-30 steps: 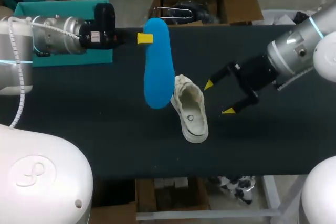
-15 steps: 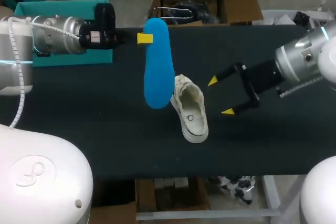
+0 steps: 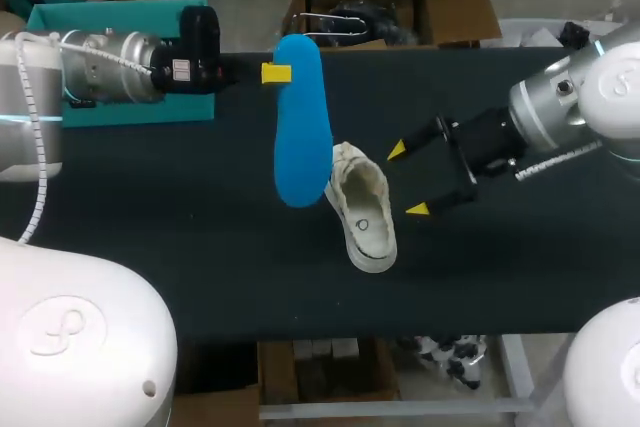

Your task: Open the shoe tongue, take the insole out of the shoe, put the insole back into the shoe, and pack the shoe into the shoebox

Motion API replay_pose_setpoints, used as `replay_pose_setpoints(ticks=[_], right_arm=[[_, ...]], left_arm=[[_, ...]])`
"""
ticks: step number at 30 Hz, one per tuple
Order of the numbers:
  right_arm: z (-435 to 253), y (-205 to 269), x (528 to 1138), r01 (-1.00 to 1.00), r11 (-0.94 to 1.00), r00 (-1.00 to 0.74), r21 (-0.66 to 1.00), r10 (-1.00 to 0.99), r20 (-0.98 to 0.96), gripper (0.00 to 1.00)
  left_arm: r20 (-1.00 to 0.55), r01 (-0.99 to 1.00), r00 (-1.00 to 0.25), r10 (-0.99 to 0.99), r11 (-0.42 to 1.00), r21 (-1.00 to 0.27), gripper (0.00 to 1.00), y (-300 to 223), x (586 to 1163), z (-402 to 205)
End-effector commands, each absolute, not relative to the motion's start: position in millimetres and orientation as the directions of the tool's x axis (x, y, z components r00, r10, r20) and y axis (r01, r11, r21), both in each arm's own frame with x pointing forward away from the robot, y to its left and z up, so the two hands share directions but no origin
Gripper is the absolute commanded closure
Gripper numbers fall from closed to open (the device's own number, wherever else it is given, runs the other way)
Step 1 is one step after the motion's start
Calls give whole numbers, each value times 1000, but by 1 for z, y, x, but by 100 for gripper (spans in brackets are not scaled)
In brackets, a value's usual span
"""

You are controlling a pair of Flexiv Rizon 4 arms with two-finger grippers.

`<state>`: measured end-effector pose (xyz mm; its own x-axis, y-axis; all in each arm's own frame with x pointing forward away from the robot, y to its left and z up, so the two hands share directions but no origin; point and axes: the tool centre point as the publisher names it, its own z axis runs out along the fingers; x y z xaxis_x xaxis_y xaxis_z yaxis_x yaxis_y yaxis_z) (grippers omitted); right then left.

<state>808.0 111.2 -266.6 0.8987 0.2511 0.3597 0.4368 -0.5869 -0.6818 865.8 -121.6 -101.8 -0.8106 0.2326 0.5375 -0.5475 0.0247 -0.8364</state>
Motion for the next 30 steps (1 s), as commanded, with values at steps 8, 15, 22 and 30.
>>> replay_pose_setpoints(ticks=[8, 15, 22, 30], right_arm=[[-269, 112, 809, 408, -591, 913, -696, 243, 329, 0], [-270, 116, 815, 406, -557, 914, -724, 240, 328, 0], [-266, 119, 819, 331, -482, 944, -811, 181, 277, 0], [-266, 122, 817, 291, -432, 957, -854, 148, 251, 0]], left_arm=[[538, -548, -811, 229, 23, -836, 100, -122, 865, -101], [511, -524, -831, 220, -3, -851, 100, -123, 865, -102], [358, -388, -907, 221, -110, -915, 100, -131, 856, -109], [250, -283, -936, 247, -107, -953, 100, -158, 842, -119]])
